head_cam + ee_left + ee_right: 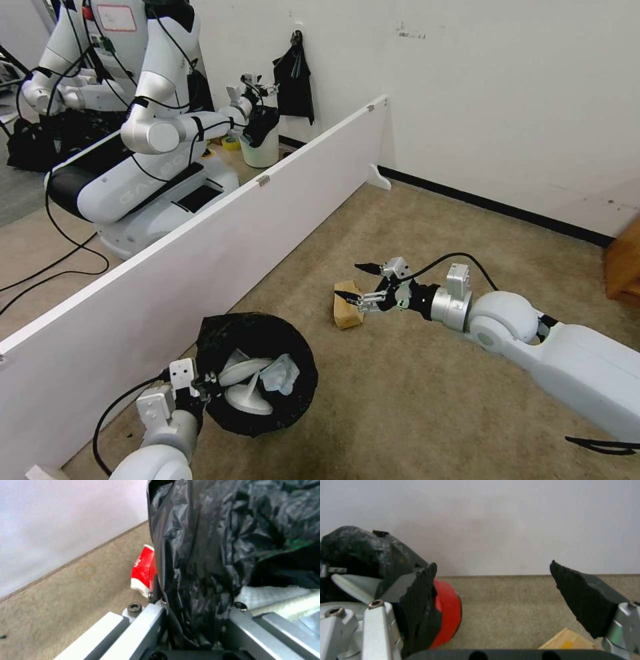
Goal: Pick up the trash bin, then pick up the garbage from the floor and place it into the trash bin.
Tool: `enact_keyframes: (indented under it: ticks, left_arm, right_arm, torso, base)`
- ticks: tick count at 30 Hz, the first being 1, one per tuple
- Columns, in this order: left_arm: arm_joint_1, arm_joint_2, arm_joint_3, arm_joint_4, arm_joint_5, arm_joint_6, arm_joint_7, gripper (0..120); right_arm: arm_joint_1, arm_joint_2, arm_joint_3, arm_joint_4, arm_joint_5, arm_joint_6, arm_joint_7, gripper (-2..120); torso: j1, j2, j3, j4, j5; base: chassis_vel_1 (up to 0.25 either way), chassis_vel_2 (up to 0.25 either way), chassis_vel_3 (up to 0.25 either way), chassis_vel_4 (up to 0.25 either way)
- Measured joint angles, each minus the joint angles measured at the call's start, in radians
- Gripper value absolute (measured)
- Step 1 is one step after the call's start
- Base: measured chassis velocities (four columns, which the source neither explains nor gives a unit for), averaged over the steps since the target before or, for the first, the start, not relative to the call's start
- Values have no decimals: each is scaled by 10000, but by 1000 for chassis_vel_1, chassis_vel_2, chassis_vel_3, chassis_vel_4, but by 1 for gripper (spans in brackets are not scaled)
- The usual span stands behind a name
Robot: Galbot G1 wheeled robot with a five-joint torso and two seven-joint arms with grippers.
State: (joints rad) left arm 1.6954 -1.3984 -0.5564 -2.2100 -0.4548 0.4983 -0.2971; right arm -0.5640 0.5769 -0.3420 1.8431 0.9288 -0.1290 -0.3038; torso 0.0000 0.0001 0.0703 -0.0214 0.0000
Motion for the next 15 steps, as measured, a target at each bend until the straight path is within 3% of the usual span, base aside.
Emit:
enact_keyframes:
  ticks: [6,15]
  left_arm:
    - [286,-447,13,-118,383,-212,180,0]
    - [464,-702,-25,-205,776,-442,319,0]
  right_arm:
    - [33,279,-6,-235,-94,-45,2,88]
    - [74,513,5,-417,-185,-151,-17,88]
  torso:
    - [0,1,0,-1,0]
    - [0,0,0,0,1]
  base:
    - [0,0,0,0]
    - [0,0,0,0]
